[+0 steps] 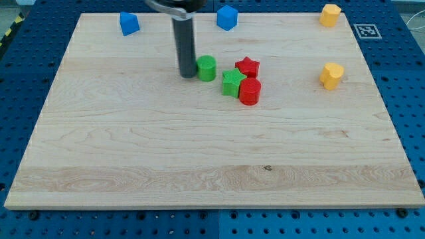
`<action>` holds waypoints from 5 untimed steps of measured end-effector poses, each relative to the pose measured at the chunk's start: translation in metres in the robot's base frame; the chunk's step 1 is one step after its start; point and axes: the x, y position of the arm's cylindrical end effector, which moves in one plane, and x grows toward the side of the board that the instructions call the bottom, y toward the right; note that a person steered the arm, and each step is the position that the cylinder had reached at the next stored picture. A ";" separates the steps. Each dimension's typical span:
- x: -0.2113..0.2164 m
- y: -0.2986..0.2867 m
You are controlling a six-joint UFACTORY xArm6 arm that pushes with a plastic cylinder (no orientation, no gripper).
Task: Push the green circle to the green star
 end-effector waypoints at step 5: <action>0.000 0.032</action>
